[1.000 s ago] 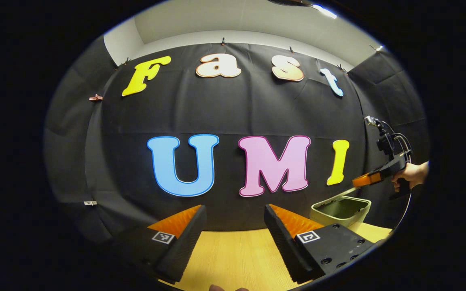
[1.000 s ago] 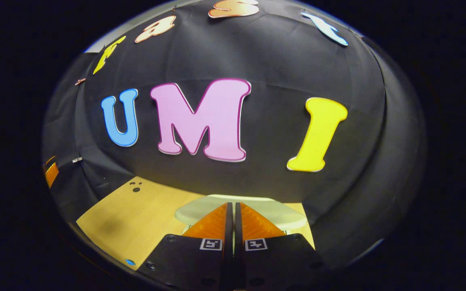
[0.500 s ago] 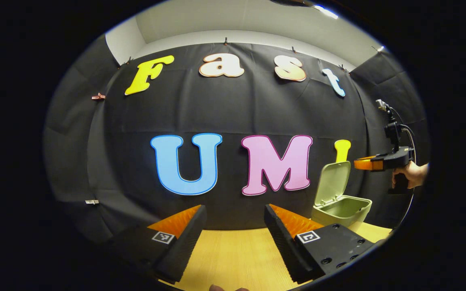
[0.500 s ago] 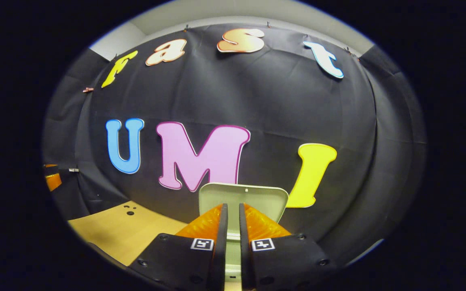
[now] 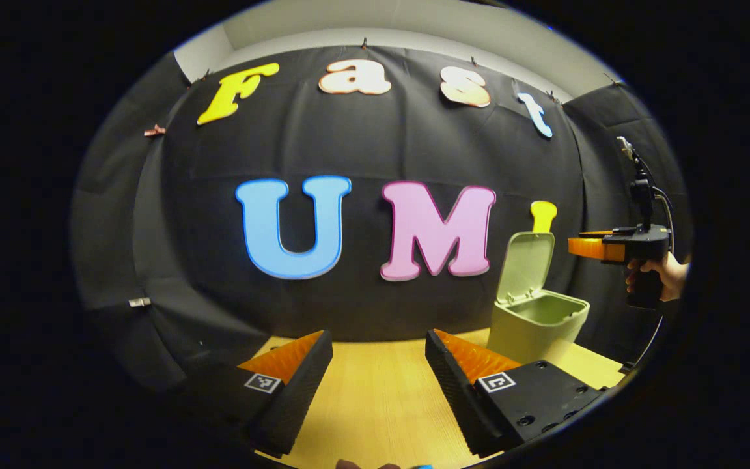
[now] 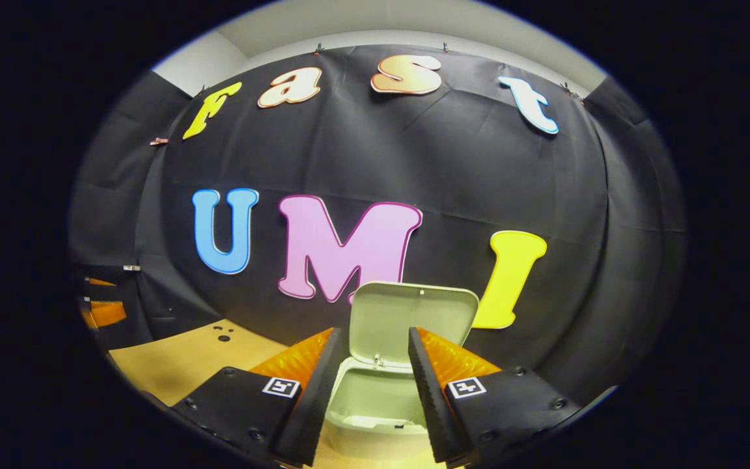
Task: Press the lid of the desktop garbage bin to open it, pick up the crumpled paper on the desktop and throw it into the bin, then pick up the pop can on the desktop and drop it into the bin, and finally close the garbage bin lid.
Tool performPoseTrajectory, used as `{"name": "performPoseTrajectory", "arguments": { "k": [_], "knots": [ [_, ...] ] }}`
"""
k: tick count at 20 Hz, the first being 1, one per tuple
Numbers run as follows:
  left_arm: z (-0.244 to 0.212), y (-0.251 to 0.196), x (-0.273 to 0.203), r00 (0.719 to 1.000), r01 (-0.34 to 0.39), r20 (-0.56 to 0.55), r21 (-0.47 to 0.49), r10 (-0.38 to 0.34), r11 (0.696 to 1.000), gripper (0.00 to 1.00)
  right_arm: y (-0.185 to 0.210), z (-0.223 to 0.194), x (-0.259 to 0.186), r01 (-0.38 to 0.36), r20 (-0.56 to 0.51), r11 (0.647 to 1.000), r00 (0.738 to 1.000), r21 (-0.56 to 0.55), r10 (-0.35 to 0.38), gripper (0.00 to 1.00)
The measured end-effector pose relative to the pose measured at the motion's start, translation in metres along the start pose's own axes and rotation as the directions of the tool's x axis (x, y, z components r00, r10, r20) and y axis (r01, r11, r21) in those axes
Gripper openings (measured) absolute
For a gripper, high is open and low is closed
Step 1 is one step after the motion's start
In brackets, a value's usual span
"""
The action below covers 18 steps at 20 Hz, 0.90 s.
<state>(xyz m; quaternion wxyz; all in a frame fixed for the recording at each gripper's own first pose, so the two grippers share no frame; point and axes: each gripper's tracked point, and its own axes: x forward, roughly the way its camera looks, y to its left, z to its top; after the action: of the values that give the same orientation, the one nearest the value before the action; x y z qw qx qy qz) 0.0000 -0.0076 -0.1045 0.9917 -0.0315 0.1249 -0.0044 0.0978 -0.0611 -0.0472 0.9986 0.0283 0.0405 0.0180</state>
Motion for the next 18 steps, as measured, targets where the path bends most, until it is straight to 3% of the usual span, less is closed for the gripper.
{"name": "performPoseTrajectory", "arguments": {
  "k": [4, 7, 8, 13, 18],
  "knots": [
    [-0.068, -0.013, -0.013, 0.987, 0.036, -0.157, -0.033, -0.041, 0.999, 0.94, 0.016, -0.023, -0.013, -0.021, -0.047, 1.0, 0.999, -0.005, 0.021, 0.73],
    [-0.121, -0.024, -0.021, 0.958, 0.066, -0.277, -0.026, -0.071, 0.997, 0.94, 0.024, -0.044, -0.018, -0.035, -0.096, 0.999, 0.995, 0.003, 0.035, 0.73],
    [-0.139, -0.027, -0.023, 0.945, 0.073, -0.318, -0.031, -0.079, 0.997, 0.98, 0.027, -0.049, -0.02, -0.04, -0.108, 0.999, 0.993, 0.009, 0.041, 0.74],
    [-0.223, -0.046, -0.027, 0.859, 0.093, -0.496, -0.096, -0.128, 0.991, 0.92, 0.034, -0.062, -0.023, -0.049, -0.138, 0.999, 0.989, 0.015, 0.051, 0.77],
    [-0.287, -0.053, -0.034, 0.79, 0.106, -0.599, -0.082, -0.134, 0.991, 0.83, 0.034, -0.065, -0.031, -0.051, -0.156, 0.999, 0.986, -0.004, 0.05, 0.78]
  ]
}}
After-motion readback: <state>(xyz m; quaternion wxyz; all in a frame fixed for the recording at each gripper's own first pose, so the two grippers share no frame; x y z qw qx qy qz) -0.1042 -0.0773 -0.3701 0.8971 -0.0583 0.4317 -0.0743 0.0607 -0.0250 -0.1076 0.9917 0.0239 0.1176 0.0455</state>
